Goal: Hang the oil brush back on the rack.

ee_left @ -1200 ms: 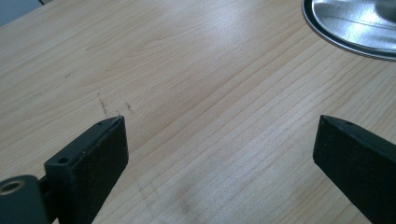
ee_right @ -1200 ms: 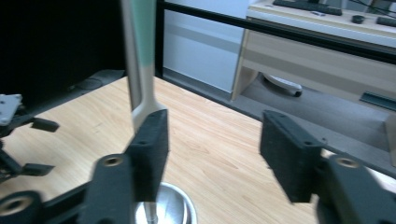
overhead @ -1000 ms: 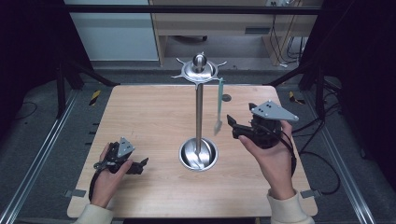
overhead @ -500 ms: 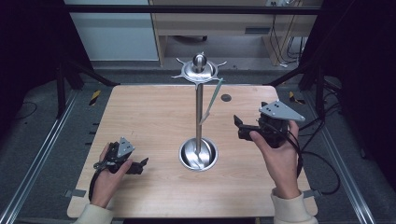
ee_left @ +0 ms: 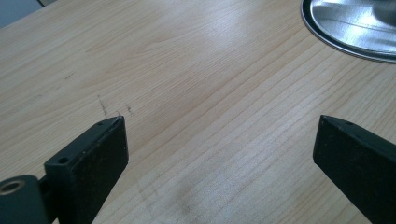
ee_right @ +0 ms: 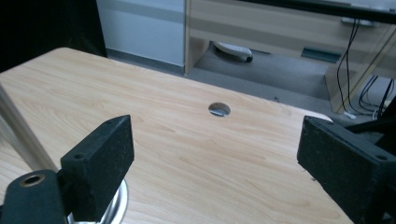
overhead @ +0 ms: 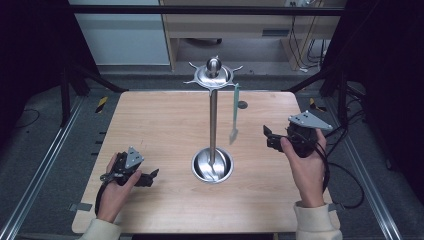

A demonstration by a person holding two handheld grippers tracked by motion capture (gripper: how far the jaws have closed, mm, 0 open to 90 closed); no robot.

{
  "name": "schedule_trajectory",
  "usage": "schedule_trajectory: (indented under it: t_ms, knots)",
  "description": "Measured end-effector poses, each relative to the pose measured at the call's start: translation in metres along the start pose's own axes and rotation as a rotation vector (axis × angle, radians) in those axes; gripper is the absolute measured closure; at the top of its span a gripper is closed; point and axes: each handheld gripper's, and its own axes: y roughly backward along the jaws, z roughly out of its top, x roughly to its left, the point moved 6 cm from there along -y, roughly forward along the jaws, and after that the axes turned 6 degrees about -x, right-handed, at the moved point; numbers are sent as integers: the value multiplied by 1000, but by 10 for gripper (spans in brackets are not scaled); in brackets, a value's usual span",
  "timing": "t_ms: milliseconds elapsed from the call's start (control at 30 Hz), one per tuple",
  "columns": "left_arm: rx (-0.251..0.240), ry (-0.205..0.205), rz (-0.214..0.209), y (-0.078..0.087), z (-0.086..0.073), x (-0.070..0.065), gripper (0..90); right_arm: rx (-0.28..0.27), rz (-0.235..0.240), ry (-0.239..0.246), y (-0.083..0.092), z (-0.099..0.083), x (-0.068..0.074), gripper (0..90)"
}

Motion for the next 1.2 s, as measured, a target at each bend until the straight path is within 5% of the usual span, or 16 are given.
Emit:
schedule_trajectory:
  t_ms: [700,1200]
  knots:
    - [-2,3,-3,0,0,0,30,136,-25,-61,-23,-59,-32,118]
    - [0,-1,-2,0,0,0,30,191,-10,-70,-39,-90,-36,119]
